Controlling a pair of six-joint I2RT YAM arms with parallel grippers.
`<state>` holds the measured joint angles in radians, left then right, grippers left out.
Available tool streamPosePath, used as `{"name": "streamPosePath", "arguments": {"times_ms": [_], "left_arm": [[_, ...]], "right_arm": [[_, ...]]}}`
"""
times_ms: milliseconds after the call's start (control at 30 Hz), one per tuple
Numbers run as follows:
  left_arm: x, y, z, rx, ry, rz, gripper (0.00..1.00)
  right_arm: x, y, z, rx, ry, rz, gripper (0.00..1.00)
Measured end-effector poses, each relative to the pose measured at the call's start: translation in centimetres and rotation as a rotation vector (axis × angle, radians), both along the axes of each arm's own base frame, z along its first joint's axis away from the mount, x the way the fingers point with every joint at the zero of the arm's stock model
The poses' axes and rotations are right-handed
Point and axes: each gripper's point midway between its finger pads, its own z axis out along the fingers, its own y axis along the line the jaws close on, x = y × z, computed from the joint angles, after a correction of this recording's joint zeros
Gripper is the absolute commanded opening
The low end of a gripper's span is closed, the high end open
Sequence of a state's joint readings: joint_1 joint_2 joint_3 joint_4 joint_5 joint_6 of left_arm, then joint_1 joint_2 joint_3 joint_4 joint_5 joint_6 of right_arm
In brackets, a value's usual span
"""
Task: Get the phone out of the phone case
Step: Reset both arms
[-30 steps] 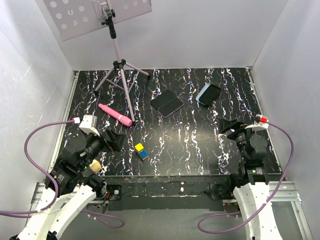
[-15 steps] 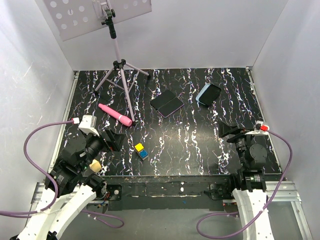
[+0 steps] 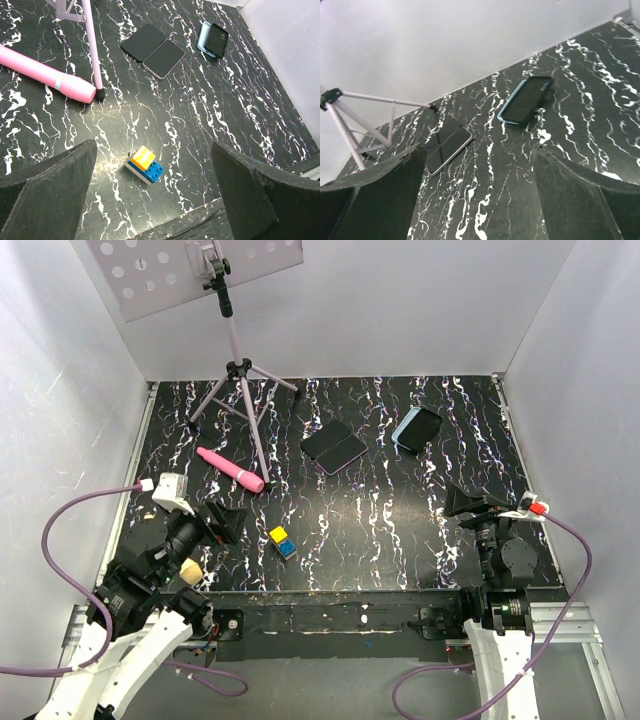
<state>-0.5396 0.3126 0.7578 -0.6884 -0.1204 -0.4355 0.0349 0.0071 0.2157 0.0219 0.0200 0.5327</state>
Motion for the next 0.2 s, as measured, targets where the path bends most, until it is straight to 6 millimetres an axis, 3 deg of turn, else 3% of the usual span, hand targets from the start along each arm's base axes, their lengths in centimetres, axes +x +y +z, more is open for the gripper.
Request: {"name": "streamPosePath", "arguments": {"times_ms": [200], "left_arm": [[0.1,-0.1,-0.2,0.006,0.010,0.000,0.98]], "right_arm": [[0.4,-2.3,-1.5,0.080,0.142,-0.140,0.92]]}}
